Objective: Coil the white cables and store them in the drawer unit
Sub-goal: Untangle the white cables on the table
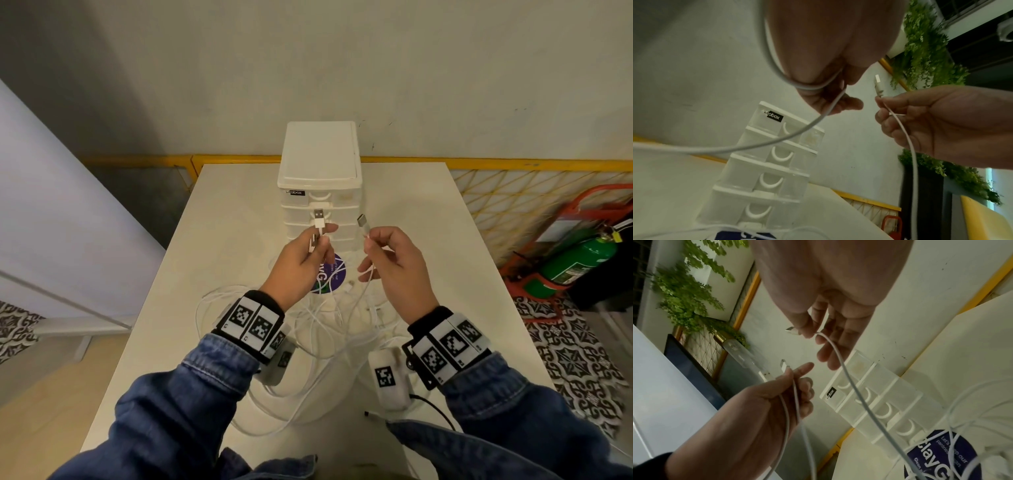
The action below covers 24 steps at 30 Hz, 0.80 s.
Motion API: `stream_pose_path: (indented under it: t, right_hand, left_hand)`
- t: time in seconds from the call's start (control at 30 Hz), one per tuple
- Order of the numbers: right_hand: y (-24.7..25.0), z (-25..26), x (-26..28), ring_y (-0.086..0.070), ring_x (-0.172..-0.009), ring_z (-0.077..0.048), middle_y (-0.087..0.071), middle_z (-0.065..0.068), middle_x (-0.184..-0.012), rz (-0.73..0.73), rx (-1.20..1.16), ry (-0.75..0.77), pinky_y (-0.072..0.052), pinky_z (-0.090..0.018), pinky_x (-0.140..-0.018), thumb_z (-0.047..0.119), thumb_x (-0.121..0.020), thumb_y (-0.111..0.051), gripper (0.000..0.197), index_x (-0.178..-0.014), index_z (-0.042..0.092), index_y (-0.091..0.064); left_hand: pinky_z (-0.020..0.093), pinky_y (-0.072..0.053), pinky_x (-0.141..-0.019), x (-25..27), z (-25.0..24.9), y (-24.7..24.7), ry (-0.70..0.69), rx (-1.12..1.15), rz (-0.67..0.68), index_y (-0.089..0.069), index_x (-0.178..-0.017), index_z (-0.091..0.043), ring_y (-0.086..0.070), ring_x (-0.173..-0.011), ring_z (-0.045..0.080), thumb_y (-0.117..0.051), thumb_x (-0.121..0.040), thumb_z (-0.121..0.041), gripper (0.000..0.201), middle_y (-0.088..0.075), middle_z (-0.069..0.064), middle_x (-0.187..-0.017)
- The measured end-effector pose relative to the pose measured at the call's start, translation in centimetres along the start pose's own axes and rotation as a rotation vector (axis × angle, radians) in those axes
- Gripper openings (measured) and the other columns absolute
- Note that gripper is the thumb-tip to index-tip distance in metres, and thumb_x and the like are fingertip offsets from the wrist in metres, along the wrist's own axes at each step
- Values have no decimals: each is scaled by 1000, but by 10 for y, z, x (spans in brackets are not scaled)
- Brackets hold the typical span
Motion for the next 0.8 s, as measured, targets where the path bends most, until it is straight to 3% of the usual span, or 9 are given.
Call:
stream_pose_path:
  t: [0.07,0.13,0.23,0.37,0.5,0.63,0.7,0.8]
  right_hand:
    - [2,-2,1,-60,-60,-17,-59,1,-75,-5,14,-7,-54,-32,-54,7,-90,-55,10,-89,17,-57]
    - [2,-5,2,-59,-63,-18,-62,0,-76,9,41,-20,-52,-32,-55,7,-88,-58,9,-90,15,-61]
    - [-5,-10,6,-57,-60,-15,-65,-4,-78,50,44,-61,-50,-27,-49,7,-84,-63,9,-91,12,-64]
    - [-16,-13,11,-60,-56,-15,-67,-11,-74,105,13,-122,-51,-26,-47,7,-82,-66,6,-87,6,-66]
    - [-17,-12,7,-60,-53,-15,-67,-12,-67,101,-23,-150,-51,-24,-48,10,-81,-68,8,-83,3,-69]
    - [-16,-20,1,-62,-60,-19,-68,-9,-70,170,-3,-166,-54,-25,-56,12,-82,-66,9,-88,7,-72]
    - [-8,-35,-9,-65,-64,-17,-70,-6,-73,115,98,-185,-55,-29,-62,18,-85,-64,9,-88,14,-71]
    - [6,-73,-30,-65,-77,-20,-72,-4,-83,39,453,-198,-51,-32,-77,26,-87,-60,15,-89,15,-70]
  left_hand:
    - [21,-39,-60,0,0,-3,-17,33,11,-45,-119,-17,-45,-53,4,-36,-101,-12,21,-59,-4,-75]
    - [21,-38,-60,1,-1,-6,-7,83,30,-40,-124,-13,-44,-55,4,-36,-100,-9,24,-56,-2,-75]
    - [14,-39,-59,7,-4,-12,40,143,14,-30,-144,-18,-47,-56,0,-39,-100,-13,45,-49,-7,-65]
    - [13,-43,-63,13,-6,-17,17,102,-20,-50,-121,-24,-53,-63,-5,-43,-99,-16,24,-55,-15,-80]
    - [24,-50,-69,15,-2,-15,39,76,-23,-53,-104,-23,-57,-71,4,-47,-97,-17,11,-57,-8,-81]
    - [14,-42,-66,12,3,-12,47,21,-76,-53,-87,-19,-52,-66,-3,-46,-97,-16,13,-56,-5,-76]
    - [13,-38,-60,10,8,-6,85,10,-136,-54,-84,-15,-49,-57,-5,-40,-100,-18,22,-56,-6,-71]
    - [16,-34,-54,6,15,5,154,50,-168,-54,-86,-13,-42,-45,-1,-34,-102,-23,28,-52,-3,-60]
Point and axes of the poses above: each hand's wrist, its own x-axis away from the middle knuckle, its own y-axis out of the back of the hand, z = x × y, the point moved 1 cm from there along -x, towards the middle knuckle
